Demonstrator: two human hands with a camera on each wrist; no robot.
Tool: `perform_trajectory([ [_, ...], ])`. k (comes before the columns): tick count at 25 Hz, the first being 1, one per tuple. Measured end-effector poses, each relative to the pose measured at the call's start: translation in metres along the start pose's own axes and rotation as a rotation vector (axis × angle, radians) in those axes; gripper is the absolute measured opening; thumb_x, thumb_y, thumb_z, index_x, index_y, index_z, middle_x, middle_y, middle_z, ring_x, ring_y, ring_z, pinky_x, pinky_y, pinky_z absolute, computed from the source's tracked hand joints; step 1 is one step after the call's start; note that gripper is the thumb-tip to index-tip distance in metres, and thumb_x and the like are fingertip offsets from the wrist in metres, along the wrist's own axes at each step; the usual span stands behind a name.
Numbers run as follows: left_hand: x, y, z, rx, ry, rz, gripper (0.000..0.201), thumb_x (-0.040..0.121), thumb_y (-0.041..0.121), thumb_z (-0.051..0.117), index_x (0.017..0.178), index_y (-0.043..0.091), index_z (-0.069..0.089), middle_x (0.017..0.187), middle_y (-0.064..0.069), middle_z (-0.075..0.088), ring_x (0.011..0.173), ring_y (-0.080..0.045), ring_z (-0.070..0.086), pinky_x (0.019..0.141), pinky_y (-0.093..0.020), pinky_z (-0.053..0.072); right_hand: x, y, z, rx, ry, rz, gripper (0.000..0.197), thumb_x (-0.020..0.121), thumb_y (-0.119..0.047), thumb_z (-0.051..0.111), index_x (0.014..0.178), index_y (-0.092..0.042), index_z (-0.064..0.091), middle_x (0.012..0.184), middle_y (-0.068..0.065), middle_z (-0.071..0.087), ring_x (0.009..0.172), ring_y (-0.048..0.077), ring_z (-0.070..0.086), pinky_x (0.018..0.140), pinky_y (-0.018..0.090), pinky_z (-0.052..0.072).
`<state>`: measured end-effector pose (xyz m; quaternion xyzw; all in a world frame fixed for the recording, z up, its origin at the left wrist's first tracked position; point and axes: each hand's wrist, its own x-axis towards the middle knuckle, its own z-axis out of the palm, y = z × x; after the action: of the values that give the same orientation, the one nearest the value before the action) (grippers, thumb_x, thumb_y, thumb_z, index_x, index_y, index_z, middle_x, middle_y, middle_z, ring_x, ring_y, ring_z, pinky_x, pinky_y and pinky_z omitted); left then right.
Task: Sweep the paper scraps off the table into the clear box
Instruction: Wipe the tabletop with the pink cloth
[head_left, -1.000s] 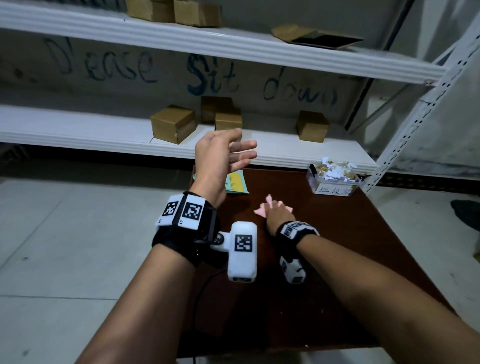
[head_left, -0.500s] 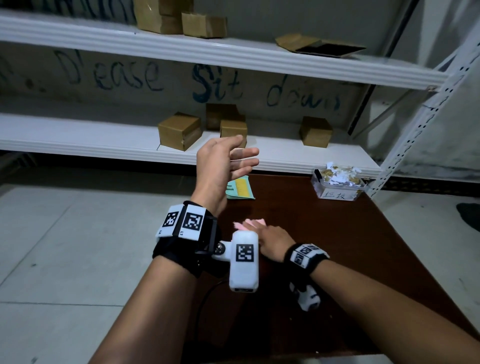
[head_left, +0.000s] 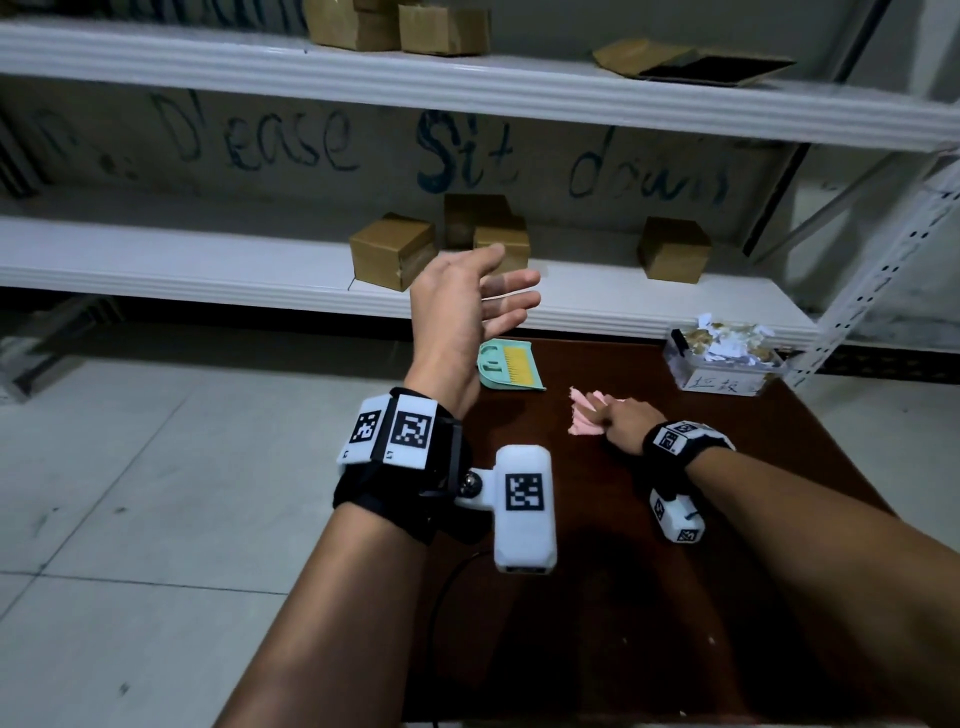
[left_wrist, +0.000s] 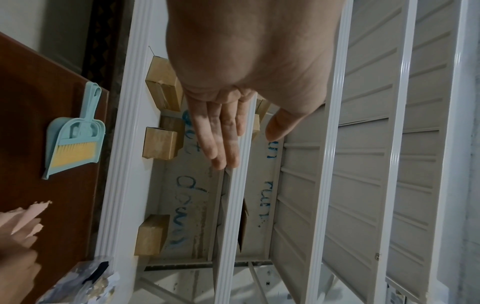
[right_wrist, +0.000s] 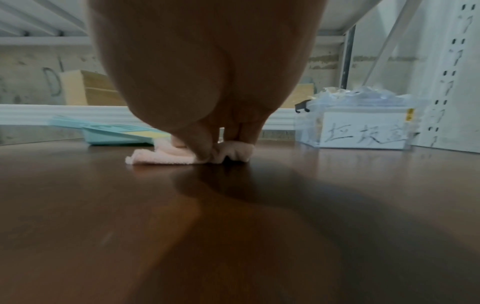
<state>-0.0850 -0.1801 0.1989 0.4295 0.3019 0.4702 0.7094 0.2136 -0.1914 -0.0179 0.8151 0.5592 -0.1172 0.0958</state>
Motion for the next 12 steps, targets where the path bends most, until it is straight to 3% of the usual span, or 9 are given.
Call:
perform_trajectory([
  [2, 0.003, 0.000, -0.002, -0.007, 0.007, 0.001, 0.020, 0.096, 0.020, 0.060, 0.112, 0.008, 0.057, 0.096, -0.018, 0.077, 0.093, -0.035, 0.075, 0.091, -0.043, 0.057, 0.017, 0.000, -0.001, -0.031, 0.007, -0.020, 0.068, 0.097, -0.015, 0.047, 0.162, -0.025, 0.026, 0.161, 0.014, 0.037, 0.141, 0.035, 0.046, 0.111, 0.038, 0.040],
  [5, 0.008, 0.000, -0.004, -0.013, 0.007, 0.008, 0.019, 0.096, 0.020, 0.060, 0.111, 0.009, 0.058, 0.095, -0.017, 0.077, 0.090, -0.033, 0.075, 0.083, -0.038, 0.059, 0.039, -0.003, -0.004, -0.060, -0.019, -0.056, 0.077, 0.098, -0.014, 0.045, 0.165, -0.027, 0.008, 0.168, 0.015, 0.019, 0.152, 0.035, 0.029, 0.119, 0.044, 0.029],
  [7, 0.010, 0.001, -0.005, -0.027, 0.008, 0.009, 0.018, 0.096, 0.020, 0.060, 0.111, 0.010, 0.059, 0.094, -0.017, 0.077, 0.089, -0.033, 0.076, 0.081, -0.037, 0.059, 0.050, -0.003, -0.010, -0.065, -0.026, -0.040, 0.078, 0.099, -0.013, 0.046, 0.165, -0.024, 0.005, 0.171, 0.011, 0.010, 0.155, 0.034, 0.020, 0.120, 0.046, 0.027],
  [12, 0.022, 0.004, -0.011, -0.063, 0.033, 0.026, 0.033, 0.095, 0.022, 0.060, 0.121, 0.002, 0.057, 0.095, -0.017, 0.077, 0.089, -0.032, 0.076, 0.077, -0.034, 0.059, 0.096, 0.007, -0.015, -0.008, -0.045, -0.035, 0.083, 0.095, -0.021, 0.052, 0.164, -0.025, 0.007, 0.167, 0.017, 0.019, 0.152, 0.036, 0.027, 0.120, 0.044, 0.033],
])
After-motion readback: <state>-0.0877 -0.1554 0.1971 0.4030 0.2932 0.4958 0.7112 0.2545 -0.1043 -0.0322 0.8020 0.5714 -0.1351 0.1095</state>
